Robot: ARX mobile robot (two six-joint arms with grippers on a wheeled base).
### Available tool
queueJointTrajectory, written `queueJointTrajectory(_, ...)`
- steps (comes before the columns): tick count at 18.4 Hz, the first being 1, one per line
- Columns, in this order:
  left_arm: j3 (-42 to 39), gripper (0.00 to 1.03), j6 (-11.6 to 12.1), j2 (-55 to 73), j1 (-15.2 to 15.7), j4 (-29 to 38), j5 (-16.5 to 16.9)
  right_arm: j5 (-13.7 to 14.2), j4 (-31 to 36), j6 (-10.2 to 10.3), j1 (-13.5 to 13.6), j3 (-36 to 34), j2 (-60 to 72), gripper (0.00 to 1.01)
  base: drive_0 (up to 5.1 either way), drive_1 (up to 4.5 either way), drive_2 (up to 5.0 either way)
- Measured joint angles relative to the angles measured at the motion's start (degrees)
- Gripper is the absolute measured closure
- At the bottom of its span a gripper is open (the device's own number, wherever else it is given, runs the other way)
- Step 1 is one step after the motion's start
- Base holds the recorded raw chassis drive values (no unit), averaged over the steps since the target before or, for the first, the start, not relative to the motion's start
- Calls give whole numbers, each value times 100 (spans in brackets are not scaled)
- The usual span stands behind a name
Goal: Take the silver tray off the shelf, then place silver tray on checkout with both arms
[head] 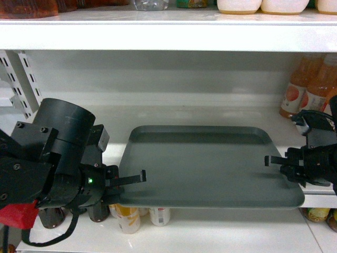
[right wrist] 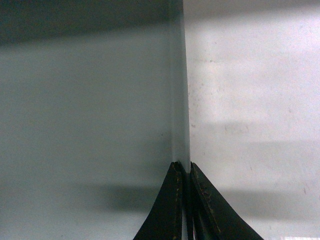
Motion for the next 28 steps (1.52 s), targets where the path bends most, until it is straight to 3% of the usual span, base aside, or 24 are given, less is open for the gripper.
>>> queueJointTrajectory(5, -1003, 100, 223, -1808, -219, 271, -210, 4, 511, 271, 68, -1580, -2197, 98, 0, 0, 0)
queueJointTrajectory(8, -1471, 100, 503, -2264, -306, 376, -439, 11, 855, 393, 138, -2413, -2815, 99, 0, 0, 0)
queueJointTrajectory(15, -1471, 100, 555, -2262, -306, 407, -439, 4, 887, 435, 138, -2420, -2815, 99, 0, 0, 0)
queueJointTrajectory(28, -1475, 100, 619, -2256, -310, 363, -479, 0, 833, 450, 138, -2426, -2817, 99, 12, -416, 441)
